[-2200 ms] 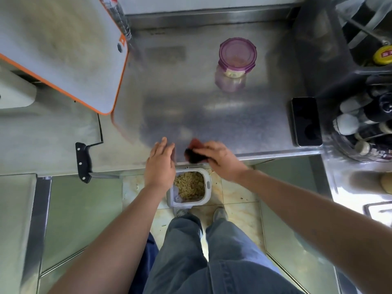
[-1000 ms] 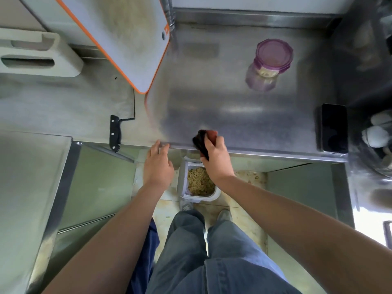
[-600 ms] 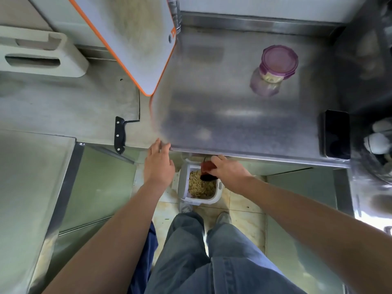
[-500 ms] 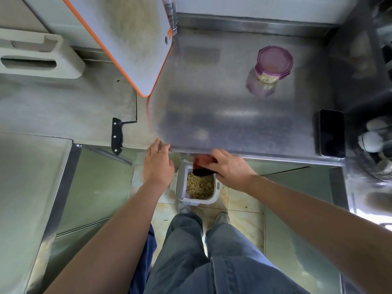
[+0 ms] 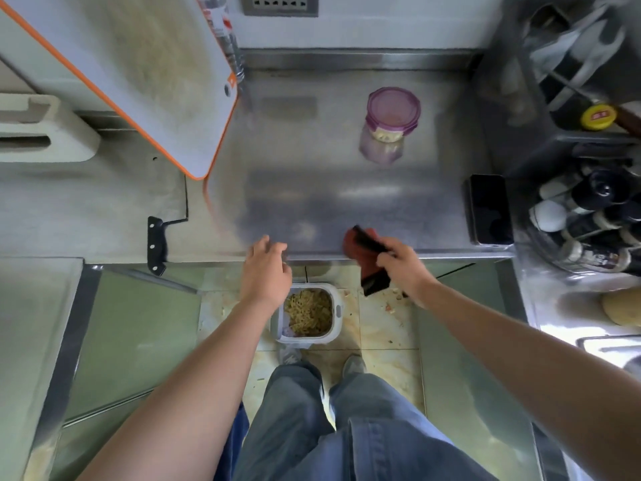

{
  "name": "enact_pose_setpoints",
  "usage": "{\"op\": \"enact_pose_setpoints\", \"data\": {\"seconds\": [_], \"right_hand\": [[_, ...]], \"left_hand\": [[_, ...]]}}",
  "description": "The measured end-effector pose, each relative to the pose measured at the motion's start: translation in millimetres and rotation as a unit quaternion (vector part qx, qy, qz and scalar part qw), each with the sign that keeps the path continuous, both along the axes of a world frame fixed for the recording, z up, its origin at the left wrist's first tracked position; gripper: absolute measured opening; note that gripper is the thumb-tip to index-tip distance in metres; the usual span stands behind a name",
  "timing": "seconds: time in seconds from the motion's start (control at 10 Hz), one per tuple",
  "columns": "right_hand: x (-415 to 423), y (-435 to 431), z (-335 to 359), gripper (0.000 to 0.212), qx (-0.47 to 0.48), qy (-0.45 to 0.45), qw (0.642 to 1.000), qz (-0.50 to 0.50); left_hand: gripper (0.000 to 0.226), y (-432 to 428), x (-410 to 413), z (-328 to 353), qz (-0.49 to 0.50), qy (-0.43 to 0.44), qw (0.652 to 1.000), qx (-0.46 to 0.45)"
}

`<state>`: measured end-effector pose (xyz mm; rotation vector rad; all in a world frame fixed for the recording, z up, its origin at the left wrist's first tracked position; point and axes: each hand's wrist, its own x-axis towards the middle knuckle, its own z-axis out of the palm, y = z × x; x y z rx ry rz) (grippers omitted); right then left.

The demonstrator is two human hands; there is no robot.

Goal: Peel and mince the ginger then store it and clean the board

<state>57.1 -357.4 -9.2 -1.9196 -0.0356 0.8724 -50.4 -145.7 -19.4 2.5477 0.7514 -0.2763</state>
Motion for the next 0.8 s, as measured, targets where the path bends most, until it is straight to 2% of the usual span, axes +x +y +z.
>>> {"op": "enact_pose_setpoints", "data": {"seconds": [0.1,0.3,0.4,0.5,0.6,0.7,0.8], "right_hand": [[35,-31,-10,0.04,0.004,-0.01,0.989,-0.147],[92,-79,-15,0.053,-0.04,-0.059,0.973,-0.222],[108,-92,-16,0.054,-0.098,-0.086,0.975,-0.179],[107,-94,-21,0.057,-0.227,-0.225,0.943,-0.089],[99,-85,-21,0.041,-0.289,-0.354,0.888,-0.048],[98,-82,-22,0.03,-0.363,-0.315,0.877,0.022],[101,-80,-9,0.031,-0.365,-0.293,0.883,0.041]], "left_hand": [[0.04,-22,23,5,-0.026,-0.007,1.0,-0.004],[0.041,-58,61,9,-0.055,-0.015,0.998,-0.016],[0.04,-69,73,9,-0.06,-0.015,0.998,-0.017],[0.04,-77,80,9,-0.061,-0.012,0.998,-0.014],[0.039,-80,82,12,-0.067,-0.006,0.998,-0.01],[0.04,-79,84,13,-0.067,0.0,0.998,-0.01],[0.043,-73,88,18,-0.067,0.008,0.998,-0.004]]}}
